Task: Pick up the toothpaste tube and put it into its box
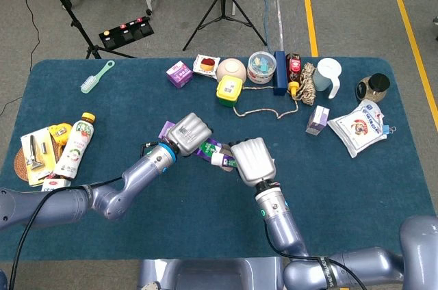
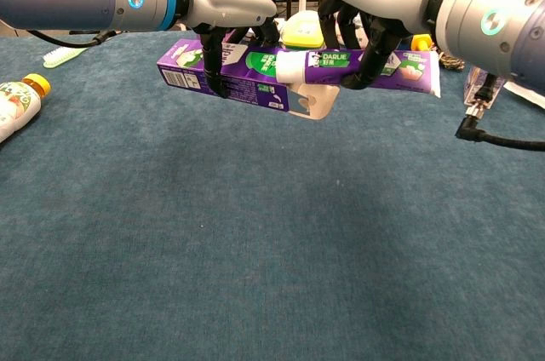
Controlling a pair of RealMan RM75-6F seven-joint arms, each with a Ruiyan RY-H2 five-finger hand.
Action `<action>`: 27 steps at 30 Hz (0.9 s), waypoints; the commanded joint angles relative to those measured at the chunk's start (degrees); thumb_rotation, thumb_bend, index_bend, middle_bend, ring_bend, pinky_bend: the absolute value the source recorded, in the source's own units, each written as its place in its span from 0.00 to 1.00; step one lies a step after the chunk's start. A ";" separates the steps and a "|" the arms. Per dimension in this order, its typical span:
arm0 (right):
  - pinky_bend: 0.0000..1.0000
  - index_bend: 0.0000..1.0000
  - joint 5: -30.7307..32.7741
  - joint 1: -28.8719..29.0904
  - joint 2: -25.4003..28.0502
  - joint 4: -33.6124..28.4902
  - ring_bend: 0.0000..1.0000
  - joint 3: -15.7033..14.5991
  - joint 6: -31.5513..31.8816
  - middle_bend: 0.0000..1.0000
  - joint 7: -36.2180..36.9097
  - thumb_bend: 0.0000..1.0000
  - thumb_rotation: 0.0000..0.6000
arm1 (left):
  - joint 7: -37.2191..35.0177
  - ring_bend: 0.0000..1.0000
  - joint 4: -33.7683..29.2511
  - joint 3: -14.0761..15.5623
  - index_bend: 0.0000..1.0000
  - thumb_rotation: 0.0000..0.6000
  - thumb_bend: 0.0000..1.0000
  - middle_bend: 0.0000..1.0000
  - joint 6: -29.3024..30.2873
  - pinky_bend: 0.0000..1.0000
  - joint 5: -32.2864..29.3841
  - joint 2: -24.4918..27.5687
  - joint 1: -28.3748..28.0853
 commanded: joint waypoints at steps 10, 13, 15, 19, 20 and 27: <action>0.65 0.56 0.83 0.62 1.26 0.10 0.61 -0.43 0.35 0.61 1.20 0.58 1.00 | 0.23 0.47 -0.86 1.81 0.54 1.00 0.12 0.52 1.37 0.68 -0.57 0.27 -0.69; 0.65 0.56 0.95 0.68 1.47 0.14 0.61 -0.71 0.43 0.61 1.38 0.58 1.00 | -0.12 0.47 -0.85 1.91 0.54 1.00 0.12 0.52 1.48 0.68 -0.89 0.25 -0.74; 0.65 0.56 1.04 0.72 1.53 0.22 0.61 -0.88 0.41 0.61 1.45 0.58 1.00 | -0.18 0.47 -0.86 1.98 0.54 1.00 0.12 0.52 1.53 0.68 -1.01 0.28 -0.80; 0.65 0.56 1.12 0.86 1.43 0.66 0.60 -1.53 0.32 0.61 1.49 0.58 1.00 | -0.36 0.47 -1.13 2.00 0.54 1.00 0.12 0.52 1.68 0.68 -1.30 0.39 -1.02; 0.65 0.56 1.23 0.91 1.35 0.92 0.60 -1.70 0.31 0.61 1.55 0.58 1.00 | -0.43 0.47 -1.29 2.00 0.54 1.00 0.12 0.52 1.74 0.68 -1.37 0.46 -1.12; 0.65 0.56 1.60 1.65 0.24 1.56 0.60 -2.52 0.29 0.61 1.17 0.58 1.00 | -0.56 0.47 -2.55 1.59 0.54 1.00 0.12 0.52 1.98 0.68 -2.64 0.90 -2.09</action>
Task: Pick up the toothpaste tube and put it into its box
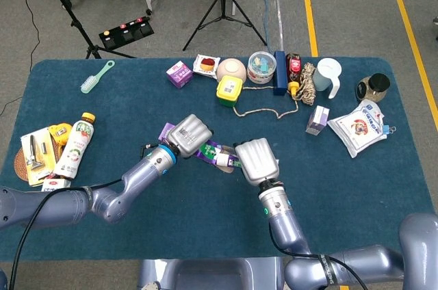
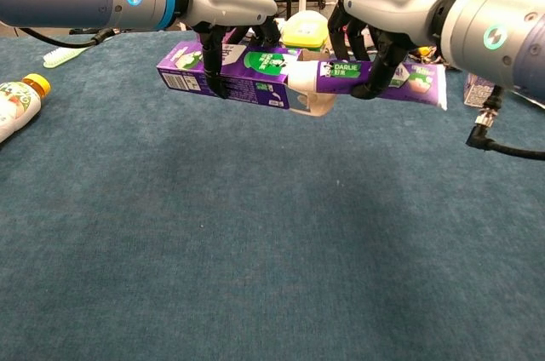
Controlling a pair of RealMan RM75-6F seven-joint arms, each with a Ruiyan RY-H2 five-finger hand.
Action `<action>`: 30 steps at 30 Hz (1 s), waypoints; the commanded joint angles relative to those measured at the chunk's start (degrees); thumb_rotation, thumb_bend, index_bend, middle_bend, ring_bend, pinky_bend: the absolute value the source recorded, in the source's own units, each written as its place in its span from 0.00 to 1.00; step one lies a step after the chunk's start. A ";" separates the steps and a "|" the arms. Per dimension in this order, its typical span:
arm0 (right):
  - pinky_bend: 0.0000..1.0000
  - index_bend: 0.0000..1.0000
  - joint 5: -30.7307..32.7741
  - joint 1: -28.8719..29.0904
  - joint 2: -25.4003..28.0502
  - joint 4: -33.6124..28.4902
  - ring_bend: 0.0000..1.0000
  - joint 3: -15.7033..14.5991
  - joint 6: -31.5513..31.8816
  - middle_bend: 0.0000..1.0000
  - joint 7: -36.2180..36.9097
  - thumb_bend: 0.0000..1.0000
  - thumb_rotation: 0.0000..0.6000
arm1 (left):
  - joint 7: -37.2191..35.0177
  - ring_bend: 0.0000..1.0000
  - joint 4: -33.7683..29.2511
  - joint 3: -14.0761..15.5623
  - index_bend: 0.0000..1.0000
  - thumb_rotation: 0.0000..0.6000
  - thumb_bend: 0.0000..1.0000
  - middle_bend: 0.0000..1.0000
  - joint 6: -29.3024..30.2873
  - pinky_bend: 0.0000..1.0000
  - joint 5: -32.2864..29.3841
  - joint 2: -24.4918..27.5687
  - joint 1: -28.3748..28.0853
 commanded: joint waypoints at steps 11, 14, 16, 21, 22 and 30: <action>0.65 0.56 0.96 2.52 -2.63 0.24 0.60 0.22 2.96 0.61 -4.79 0.58 1.00 | 2.07 0.47 -0.66 0.77 0.54 1.00 0.12 0.52 0.39 0.68 -3.21 -0.61 -2.55; 0.65 0.56 1.27 2.83 -2.68 0.27 0.60 -0.05 3.58 0.61 -6.03 0.58 1.00 | 3.45 0.47 -0.50 1.58 0.54 1.00 0.12 0.52 0.58 0.68 -4.16 -0.66 -3.14; 0.66 0.56 1.68 3.07 -2.73 0.22 0.60 -0.30 4.03 0.61 -7.13 0.58 1.00 | 4.38 0.48 -0.41 2.03 0.54 1.00 0.12 0.52 0.59 0.68 -5.38 -0.80 -3.68; 0.66 0.56 2.71 3.79 -3.00 0.15 0.60 -0.91 5.07 0.61 -9.98 0.58 1.00 | 6.39 0.49 -0.29 2.77 0.54 1.00 0.12 0.52 1.08 0.70 -7.43 -1.28 -4.92; 0.65 0.56 2.97 4.00 -3.12 0.22 0.60 -1.14 5.42 0.61 -10.91 0.58 1.00 | 6.78 0.50 -0.34 2.88 0.54 1.00 0.12 0.52 1.17 0.70 -7.81 -1.45 -5.21; 0.66 0.56 4.92 5.70 -4.62 0.25 0.60 -1.61 8.08 0.61 -16.53 0.58 1.00 | 9.53 0.50 -0.94 3.67 0.54 1.00 0.12 0.52 2.45 0.71 -11.12 -2.49 -7.10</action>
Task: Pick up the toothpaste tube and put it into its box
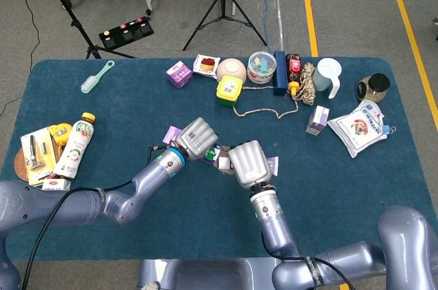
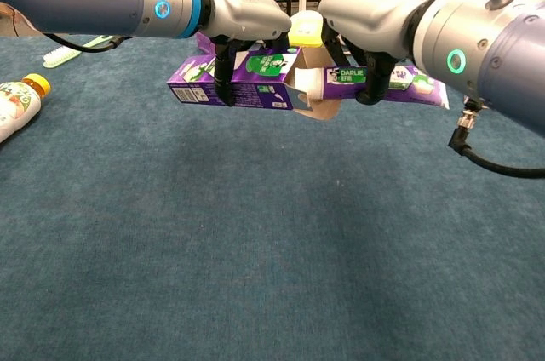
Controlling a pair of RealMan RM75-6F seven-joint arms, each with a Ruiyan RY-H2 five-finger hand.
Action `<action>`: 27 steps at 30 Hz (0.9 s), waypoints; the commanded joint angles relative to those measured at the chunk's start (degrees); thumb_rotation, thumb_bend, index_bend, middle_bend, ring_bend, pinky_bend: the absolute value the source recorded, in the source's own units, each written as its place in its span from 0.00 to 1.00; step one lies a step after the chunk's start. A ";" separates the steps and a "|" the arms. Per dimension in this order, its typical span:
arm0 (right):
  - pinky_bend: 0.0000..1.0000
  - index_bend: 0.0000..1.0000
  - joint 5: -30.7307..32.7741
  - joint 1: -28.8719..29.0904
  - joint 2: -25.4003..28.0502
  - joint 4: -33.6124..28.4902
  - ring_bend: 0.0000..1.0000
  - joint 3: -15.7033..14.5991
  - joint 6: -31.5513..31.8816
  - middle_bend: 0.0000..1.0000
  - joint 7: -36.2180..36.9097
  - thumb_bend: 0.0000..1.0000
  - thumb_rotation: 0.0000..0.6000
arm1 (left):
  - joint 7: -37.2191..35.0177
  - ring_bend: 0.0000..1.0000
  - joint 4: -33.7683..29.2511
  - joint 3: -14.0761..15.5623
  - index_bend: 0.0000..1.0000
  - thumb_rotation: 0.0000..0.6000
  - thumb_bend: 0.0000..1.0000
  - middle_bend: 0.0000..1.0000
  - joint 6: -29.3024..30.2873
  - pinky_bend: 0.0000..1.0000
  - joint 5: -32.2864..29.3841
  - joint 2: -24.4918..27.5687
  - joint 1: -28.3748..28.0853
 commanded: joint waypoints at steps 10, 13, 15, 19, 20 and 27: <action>0.67 0.56 5.88 2.96 -3.51 0.54 0.61 1.04 5.85 0.61 -9.18 0.58 1.00 | 0.85 0.53 -0.96 0.44 0.54 1.00 0.12 0.52 0.80 0.73 -3.67 -1.07 -1.86; 0.67 0.56 7.21 3.44 -4.34 0.63 0.61 1.63 7.04 0.61 -10.45 0.58 1.00 | 0.92 0.53 -0.99 0.55 0.54 1.00 0.12 0.52 0.89 0.74 -4.24 -1.14 -2.14; 0.67 0.56 7.79 3.74 -4.69 0.58 0.61 1.88 7.70 0.61 -11.24 0.58 1.00 | 0.79 0.53 -0.99 0.51 0.54 1.00 0.12 0.52 0.86 0.75 -4.59 -1.19 -2.24; 0.68 0.55 8.99 4.51 -5.78 0.33 0.61 2.59 9.43 0.61 -12.93 0.58 1.00 | 0.53 0.54 -0.84 0.42 0.54 1.00 0.12 0.52 0.70 0.76 -5.75 -1.36 -2.59; 0.68 0.54 9.38 4.86 -6.32 0.23 0.61 2.99 10.13 0.61 -13.46 0.58 1.00 | 0.29 0.54 -0.78 0.34 0.54 1.00 0.12 0.52 0.55 0.77 -6.25 -1.51 -2.69; 0.68 0.54 9.52 6.25 -8.80 0.71 0.61 4.44 12.62 0.61 -14.28 0.59 1.00 | -0.79 0.54 -0.59 0.04 0.54 1.00 0.12 0.52 0.03 0.77 -7.58 -2.11 -3.24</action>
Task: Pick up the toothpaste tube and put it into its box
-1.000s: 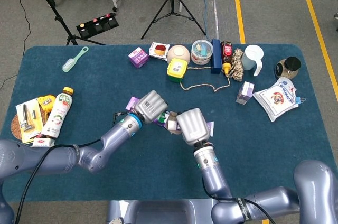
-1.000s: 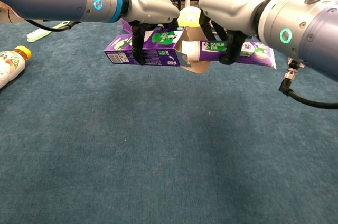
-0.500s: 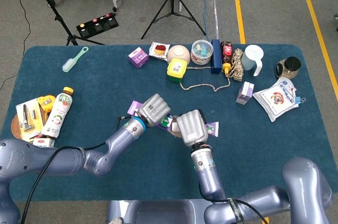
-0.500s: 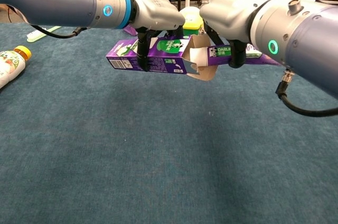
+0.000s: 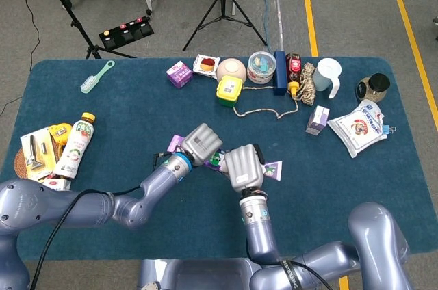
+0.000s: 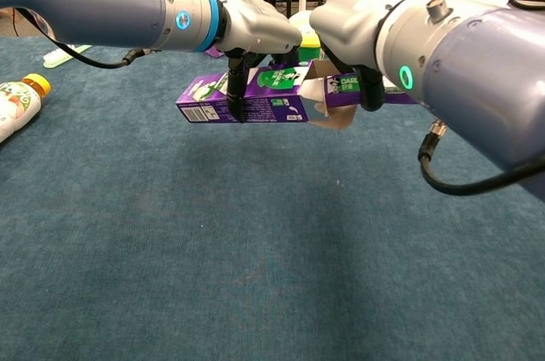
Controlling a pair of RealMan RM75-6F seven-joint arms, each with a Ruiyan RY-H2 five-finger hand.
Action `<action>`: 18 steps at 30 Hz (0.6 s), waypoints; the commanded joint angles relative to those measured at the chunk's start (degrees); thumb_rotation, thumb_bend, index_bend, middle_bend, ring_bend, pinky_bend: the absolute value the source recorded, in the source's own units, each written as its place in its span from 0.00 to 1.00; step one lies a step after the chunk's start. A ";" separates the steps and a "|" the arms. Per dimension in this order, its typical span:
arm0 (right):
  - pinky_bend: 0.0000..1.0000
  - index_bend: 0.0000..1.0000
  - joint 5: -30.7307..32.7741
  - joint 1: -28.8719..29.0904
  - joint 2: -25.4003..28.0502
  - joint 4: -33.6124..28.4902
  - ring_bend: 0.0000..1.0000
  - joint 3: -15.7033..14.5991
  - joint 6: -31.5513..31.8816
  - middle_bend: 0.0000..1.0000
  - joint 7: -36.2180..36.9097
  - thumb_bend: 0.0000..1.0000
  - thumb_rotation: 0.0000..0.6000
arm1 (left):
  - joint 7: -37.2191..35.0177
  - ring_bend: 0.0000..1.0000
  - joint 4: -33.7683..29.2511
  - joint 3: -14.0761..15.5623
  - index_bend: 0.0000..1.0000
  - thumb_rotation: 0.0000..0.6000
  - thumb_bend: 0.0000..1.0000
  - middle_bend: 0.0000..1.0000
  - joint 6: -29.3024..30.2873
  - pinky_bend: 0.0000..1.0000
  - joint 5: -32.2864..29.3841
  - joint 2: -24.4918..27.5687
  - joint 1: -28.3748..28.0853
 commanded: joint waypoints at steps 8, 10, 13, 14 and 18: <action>0.68 0.54 0.37 1.33 -2.16 1.26 0.61 0.62 1.98 0.61 -1.49 0.59 1.00 | -1.25 0.54 -0.09 -0.66 0.54 1.00 0.12 0.52 -0.30 0.79 -1.98 -0.51 -1.08; 0.68 0.54 0.43 1.60 -2.55 1.41 0.61 0.68 2.18 0.61 -1.80 0.59 1.00 | -1.49 0.54 0.00 -0.86 0.54 1.00 0.12 0.52 -0.23 0.79 -2.55 -0.69 -1.37; 0.68 0.54 0.43 1.89 -3.05 1.50 0.61 0.86 2.56 0.61 -2.04 0.59 1.00 | -2.10 0.54 -0.06 -1.28 0.54 1.00 0.12 0.52 -0.28 0.79 -3.19 -0.99 -1.68; 0.68 0.54 0.48 2.03 -3.25 1.60 0.61 0.98 2.70 0.61 -2.19 0.59 1.00 | -2.38 0.54 -0.11 -1.43 0.54 1.00 0.12 0.52 -0.27 0.79 -3.15 -1.11 -1.75; 0.68 0.54 0.50 2.40 -3.71 1.93 0.61 1.14 2.95 0.61 -2.59 0.59 1.00 | -3.25 0.54 -0.07 -1.68 0.54 1.00 0.12 0.52 -0.15 0.79 -2.85 -1.37 -1.69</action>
